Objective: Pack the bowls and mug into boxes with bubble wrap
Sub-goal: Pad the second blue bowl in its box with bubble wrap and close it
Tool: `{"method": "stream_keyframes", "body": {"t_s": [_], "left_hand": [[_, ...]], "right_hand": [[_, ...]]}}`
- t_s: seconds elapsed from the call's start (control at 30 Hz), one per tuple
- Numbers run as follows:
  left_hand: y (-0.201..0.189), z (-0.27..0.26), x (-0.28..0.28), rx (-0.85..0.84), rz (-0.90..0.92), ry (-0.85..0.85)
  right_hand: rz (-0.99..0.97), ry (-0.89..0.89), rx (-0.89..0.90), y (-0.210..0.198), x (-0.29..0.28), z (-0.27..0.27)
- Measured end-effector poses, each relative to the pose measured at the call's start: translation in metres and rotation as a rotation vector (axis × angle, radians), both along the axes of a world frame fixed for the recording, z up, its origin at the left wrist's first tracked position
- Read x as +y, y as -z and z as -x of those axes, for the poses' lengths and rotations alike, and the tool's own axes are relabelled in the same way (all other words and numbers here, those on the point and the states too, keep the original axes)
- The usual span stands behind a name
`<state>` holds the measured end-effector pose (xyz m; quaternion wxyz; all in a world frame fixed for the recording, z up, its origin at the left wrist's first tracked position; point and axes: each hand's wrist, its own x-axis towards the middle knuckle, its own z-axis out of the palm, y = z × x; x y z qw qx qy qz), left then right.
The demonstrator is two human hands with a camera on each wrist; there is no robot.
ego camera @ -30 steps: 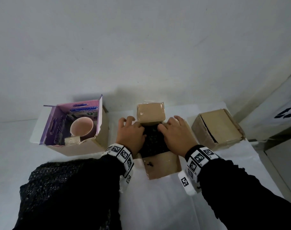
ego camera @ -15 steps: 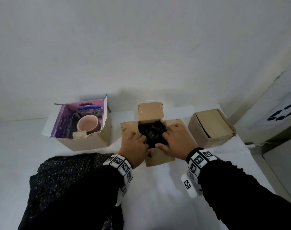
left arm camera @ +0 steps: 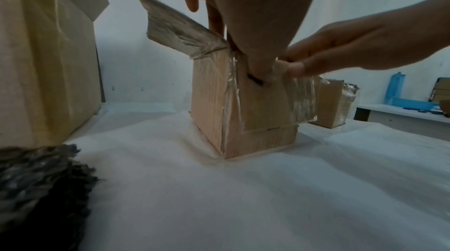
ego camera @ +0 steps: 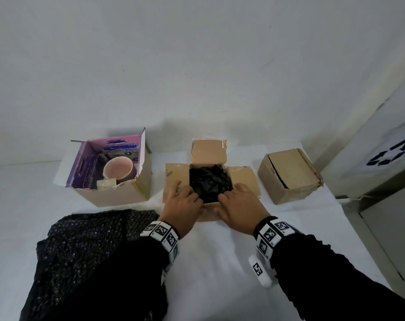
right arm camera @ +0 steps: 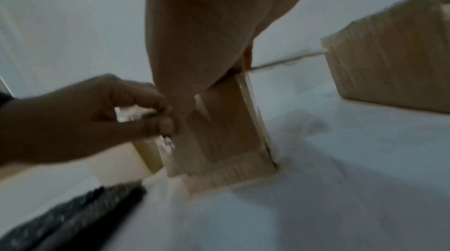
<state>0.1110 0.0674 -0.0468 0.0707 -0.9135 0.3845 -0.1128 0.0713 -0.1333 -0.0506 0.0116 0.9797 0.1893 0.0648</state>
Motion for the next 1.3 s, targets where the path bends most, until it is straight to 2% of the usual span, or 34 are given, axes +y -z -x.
{"method": "stream_keyframes", "body": {"t_s": [0.17,0.3,0.47,0.6,0.77,0.93,1.03,1.13,1.3], "left_hand": [[-0.006,-0.009,-0.001,0.044,-0.059,0.042],[-0.001,-0.011,0.002,0.037,-0.007,0.089],[0.006,-0.012,0.006,-0.056,0.103,0.127],[0.012,-0.013,0.009,-0.039,0.086,0.084],[0.019,-0.002,0.011,-0.029,0.118,-0.037],[0.022,-0.001,0.017,-0.097,0.185,0.037],[0.025,0.004,0.023,-0.115,0.22,0.072],[0.025,0.004,0.02,-0.085,0.241,0.042],[0.017,-0.006,0.012,-0.008,0.16,-0.004]], "right_hand": [[-0.19,0.087,0.007,-0.027,0.007,-0.036],[-0.033,0.121,0.114,-0.019,0.007,-0.051],[-0.023,0.215,0.194,-0.011,0.015,-0.057],[0.064,0.271,0.229,-0.013,0.02,-0.073],[0.034,0.26,0.258,-0.015,0.018,-0.093],[-0.096,0.134,0.086,-0.009,0.016,-0.094],[-0.189,0.06,0.101,0.003,0.017,-0.091],[-0.172,0.101,0.156,0.003,0.019,-0.093],[0.035,0.112,0.153,0.002,0.034,-0.096]]}}
